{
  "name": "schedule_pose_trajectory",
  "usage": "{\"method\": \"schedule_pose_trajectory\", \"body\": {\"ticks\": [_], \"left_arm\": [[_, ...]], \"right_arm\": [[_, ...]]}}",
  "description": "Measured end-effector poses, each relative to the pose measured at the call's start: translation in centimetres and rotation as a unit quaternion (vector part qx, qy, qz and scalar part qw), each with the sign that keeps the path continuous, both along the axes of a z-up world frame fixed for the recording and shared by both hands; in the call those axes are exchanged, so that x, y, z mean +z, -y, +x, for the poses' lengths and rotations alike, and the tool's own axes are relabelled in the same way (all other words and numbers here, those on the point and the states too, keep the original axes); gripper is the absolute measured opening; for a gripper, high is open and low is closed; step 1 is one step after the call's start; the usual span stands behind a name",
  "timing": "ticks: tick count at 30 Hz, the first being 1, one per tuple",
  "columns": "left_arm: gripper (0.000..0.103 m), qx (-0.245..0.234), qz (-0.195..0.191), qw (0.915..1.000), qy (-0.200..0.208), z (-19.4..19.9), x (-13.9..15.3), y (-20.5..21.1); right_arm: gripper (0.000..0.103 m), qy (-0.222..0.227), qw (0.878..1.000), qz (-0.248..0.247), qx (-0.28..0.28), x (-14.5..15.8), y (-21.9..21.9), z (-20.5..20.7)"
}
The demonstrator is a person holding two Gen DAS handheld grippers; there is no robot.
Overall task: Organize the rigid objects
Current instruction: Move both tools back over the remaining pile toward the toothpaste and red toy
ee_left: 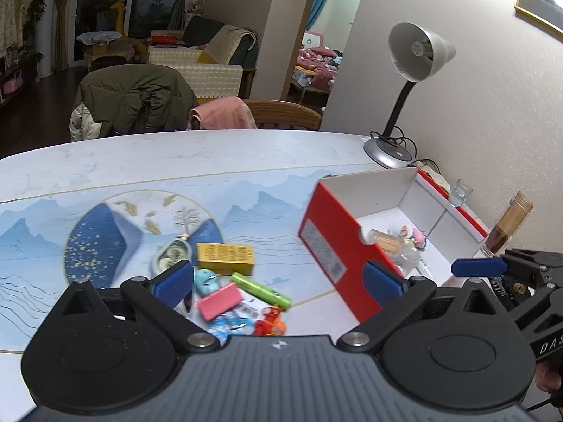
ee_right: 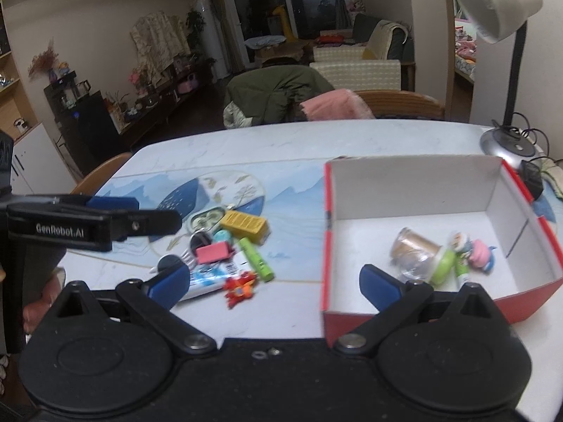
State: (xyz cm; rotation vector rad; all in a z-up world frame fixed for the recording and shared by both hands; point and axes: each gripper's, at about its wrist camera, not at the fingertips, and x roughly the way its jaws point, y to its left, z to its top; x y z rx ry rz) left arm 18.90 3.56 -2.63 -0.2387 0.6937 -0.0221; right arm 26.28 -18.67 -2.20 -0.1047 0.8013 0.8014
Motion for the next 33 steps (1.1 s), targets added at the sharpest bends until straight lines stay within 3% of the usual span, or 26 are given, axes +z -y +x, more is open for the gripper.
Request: {"method": "schedule_pose_trajectory", "body": {"ticks": [4,10,18,33], "left_arm": [[0.103,0.015,0.0,0.9999,0.004,-0.7,-0.7,-1.9],[0.103,0.03,0.032,0.9989,0.018,-1.7,-2.0,-4.1],[0.103,0.01,0.033,0.9992,0.019,-2.4,-3.7,-6.3],[0.103,-0.031,0.043,0.9974,-0.048,-0.7,-9.3,-6.7]], "right_arm": [[0.103,-0.006,1.0,-0.012,0.008,-0.8,-1.8,-0.9],[0.102,-0.013,0.999,-0.033,0.004,-2.3,-4.0,-1.8],[0.1,-0.019,0.998,-0.059,0.005,-4.8,-6.7,-1.8],[0.085,-0.022,0.993,-0.116,0.025,-9.1,-10.4,-0.5]]}}
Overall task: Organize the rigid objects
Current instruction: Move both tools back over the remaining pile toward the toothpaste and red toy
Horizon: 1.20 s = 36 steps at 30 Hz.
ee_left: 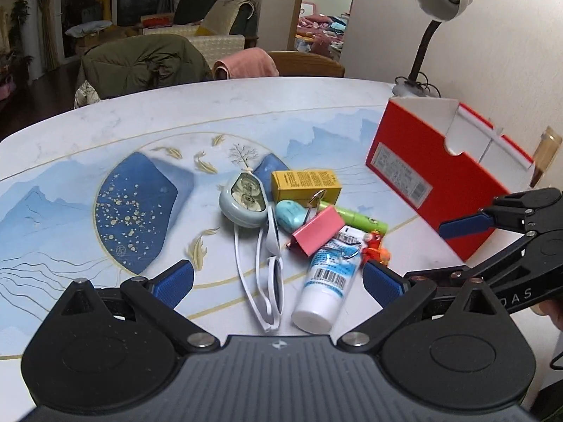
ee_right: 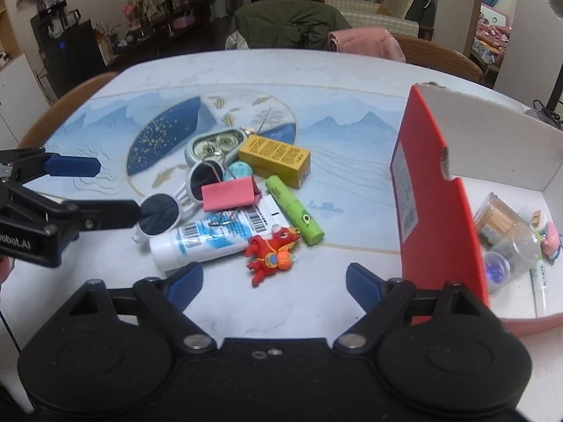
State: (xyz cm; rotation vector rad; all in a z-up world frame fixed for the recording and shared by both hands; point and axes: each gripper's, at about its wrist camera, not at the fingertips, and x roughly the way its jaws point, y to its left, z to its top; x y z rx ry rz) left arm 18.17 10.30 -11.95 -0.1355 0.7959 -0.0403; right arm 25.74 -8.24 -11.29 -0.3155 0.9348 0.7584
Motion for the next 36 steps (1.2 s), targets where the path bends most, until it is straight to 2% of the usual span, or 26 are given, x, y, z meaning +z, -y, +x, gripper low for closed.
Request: {"method": "schedule_pose_trajectory", "body": {"ticks": [4,6,11,17,24,27,32,36], "left_arm": [[0.103,0.028,-0.014,0.9995,-0.008,0.6,-1.2,-0.9],[0.103,0.033,-0.008,0.9994,-0.01,0.9,-1.6,-1.2],[0.103,0.031,-0.013,0.999,-0.028,2.2,-2.5,-1.5],[0.102,0.032,-0.016,0.9981,-0.051,4.0,-3.5,-1.8],[0.101,0.029,0.005,0.9979,-0.058,5.4,-4.1,-1.7],[0.093,0.026,0.014,0.9976,-0.062,5.9,-4.4,-1.5],[0.087,0.021,0.028,0.9975,-0.061,6.1,-4.6,-1.1],[0.076,0.017,0.049,0.9971,-0.057,6.2,-4.6,-0.4]], "right_arm": [[0.081,-0.003,1.0,-0.012,0.006,-0.9,-0.6,0.3],[0.079,-0.005,1.0,-0.015,0.009,-1.3,-0.9,0.4],[0.076,-0.009,1.0,-0.022,0.017,-2.0,-1.5,0.8],[0.064,-0.013,0.999,-0.028,0.024,-2.7,-2.2,1.3],[0.058,-0.01,0.999,-0.033,0.027,-3.1,-2.6,1.7],[0.057,-0.007,0.999,-0.035,0.028,-3.3,-2.8,1.8],[0.054,-0.007,0.999,-0.037,0.029,-3.6,-3.1,2.0],[0.053,-0.002,0.999,-0.037,0.032,-3.7,-3.3,2.0]]}}
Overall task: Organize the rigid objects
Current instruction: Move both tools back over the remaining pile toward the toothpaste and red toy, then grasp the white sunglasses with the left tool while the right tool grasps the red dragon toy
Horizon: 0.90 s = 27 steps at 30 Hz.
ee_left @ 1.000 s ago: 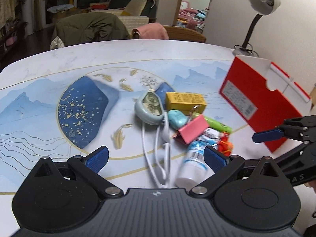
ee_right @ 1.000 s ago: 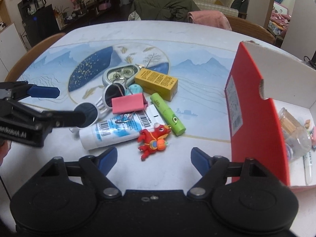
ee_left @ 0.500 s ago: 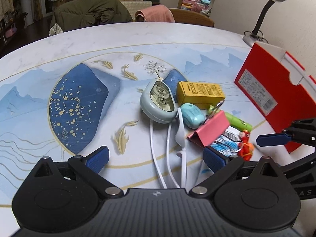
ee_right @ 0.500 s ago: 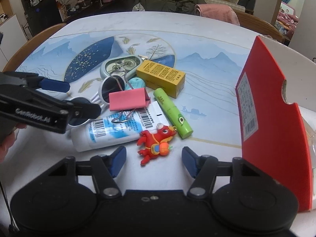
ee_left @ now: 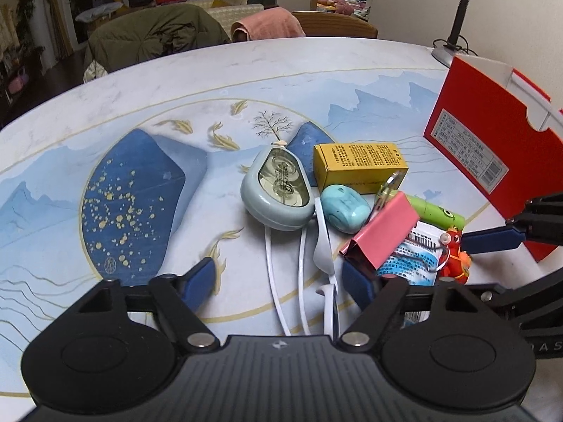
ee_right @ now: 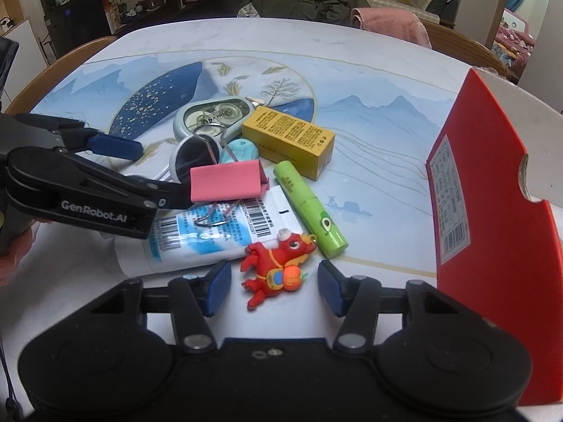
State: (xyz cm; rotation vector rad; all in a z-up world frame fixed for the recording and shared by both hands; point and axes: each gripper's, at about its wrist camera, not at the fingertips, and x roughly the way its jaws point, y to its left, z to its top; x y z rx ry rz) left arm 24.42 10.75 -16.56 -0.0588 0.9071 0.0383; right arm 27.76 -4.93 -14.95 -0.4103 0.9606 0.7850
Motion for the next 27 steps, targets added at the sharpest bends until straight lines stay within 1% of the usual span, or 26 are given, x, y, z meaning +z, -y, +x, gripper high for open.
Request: {"method": "schedule_pose_trajectory", "body": {"ticks": [1,2,4,5,6,8,11,17,18,19,27], "left_arm": [[0.075,-0.003,0.003,1.0,0.0,0.0,0.0,0.2],[0.075,-0.007,0.005,1.0,0.001,0.0,0.0,0.3],[0.067,-0.013,0.01,0.9999,0.004,-0.1,0.0,0.6],[0.061,-0.016,0.015,0.9998,0.005,-0.1,0.1,0.7],[0.055,-0.018,0.015,0.9997,0.006,-0.1,0.1,0.8],[0.051,-0.017,0.013,0.9998,0.005,0.0,0.2,0.9],[0.041,-0.024,0.013,0.9996,0.005,0.1,0.3,1.1],[0.031,-0.024,0.005,0.9997,0.002,0.1,0.4,1.0],[0.026,-0.022,0.002,0.9997,0.001,0.0,0.5,0.9],[0.024,-0.021,-0.001,0.9998,0.001,-0.1,0.5,0.8],[0.024,-0.008,-0.021,0.9997,-0.003,-1.7,0.7,0.2]], "right_arm": [[0.05,0.002,1.0,0.0,0.0,0.0,0.0,0.0],[0.049,0.002,1.0,0.001,0.0,0.0,-0.1,0.0],[0.046,0.005,1.0,0.0,0.002,0.0,-0.2,-0.1],[0.045,0.008,1.0,0.0,0.003,0.0,-0.2,-0.1],[0.041,0.01,1.0,-0.001,0.004,0.0,-0.2,-0.2],[0.04,0.01,1.0,-0.001,0.004,0.0,-0.3,-0.2],[0.039,0.011,1.0,0.0,0.004,0.0,-0.2,-0.3],[0.039,0.012,1.0,0.002,-0.002,0.2,0.2,-0.4],[0.039,0.012,1.0,0.004,-0.003,0.3,0.3,-0.4],[0.039,0.011,1.0,0.005,-0.004,0.4,0.5,-0.5],[0.039,0.005,1.0,0.019,-0.01,1.3,1.5,-1.5]]}}
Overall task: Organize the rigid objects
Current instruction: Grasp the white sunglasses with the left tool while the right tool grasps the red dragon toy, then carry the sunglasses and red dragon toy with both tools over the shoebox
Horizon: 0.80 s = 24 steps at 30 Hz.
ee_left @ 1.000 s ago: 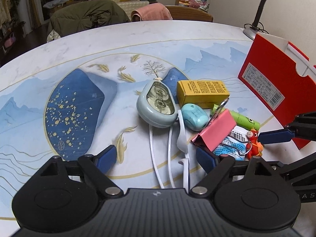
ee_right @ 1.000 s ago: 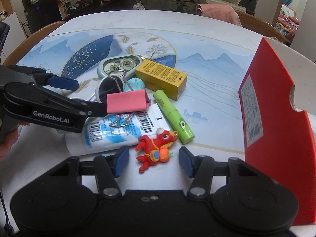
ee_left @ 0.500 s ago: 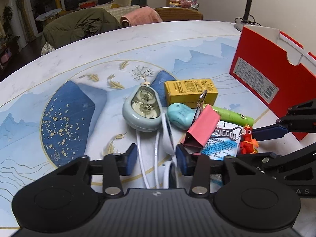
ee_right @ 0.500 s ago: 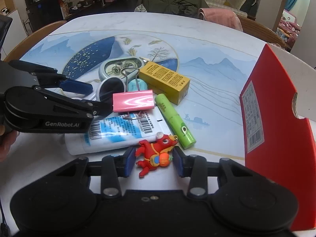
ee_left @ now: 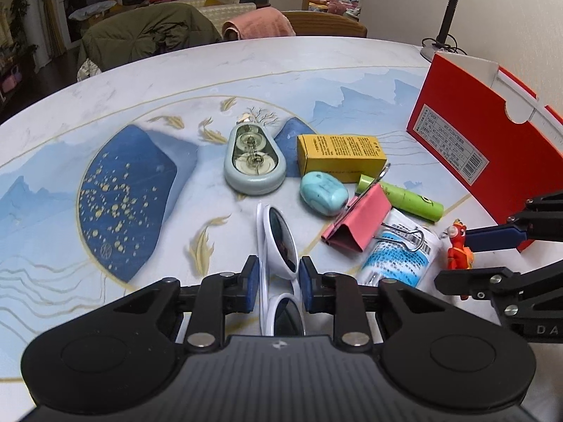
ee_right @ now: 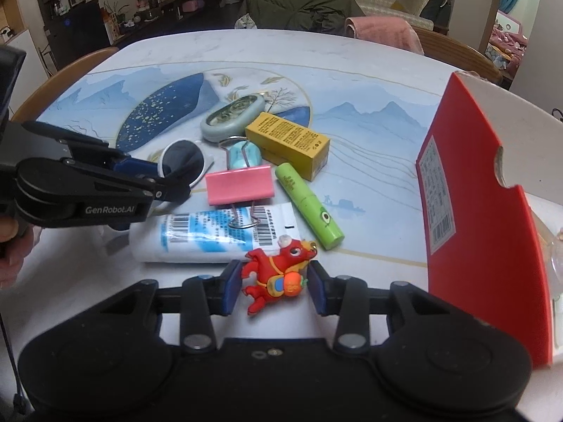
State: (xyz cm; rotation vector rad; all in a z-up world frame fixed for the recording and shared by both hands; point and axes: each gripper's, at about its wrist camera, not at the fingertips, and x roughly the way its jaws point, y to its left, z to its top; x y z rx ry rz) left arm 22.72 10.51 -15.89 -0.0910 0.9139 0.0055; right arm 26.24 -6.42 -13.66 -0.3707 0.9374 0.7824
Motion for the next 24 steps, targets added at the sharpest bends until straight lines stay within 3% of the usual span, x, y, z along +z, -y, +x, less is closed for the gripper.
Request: {"method": "schedule_pose_trajectory", "body": {"ticks": [13,24], "left_arm": [[0.024,0.018,-0.025,0.9994,0.015,-3.1,2.3,-0.4],[0.024,0.004,-0.047,0.9981,0.04,-4.1,6.7,1.1]], "right_arm": [[0.039,0.003,1.0,0.016,-0.001,2.6,2.1,-1.9],[0.039,0.014,0.999,0.038,0.005,7.0,4.4,-2.6]]}}
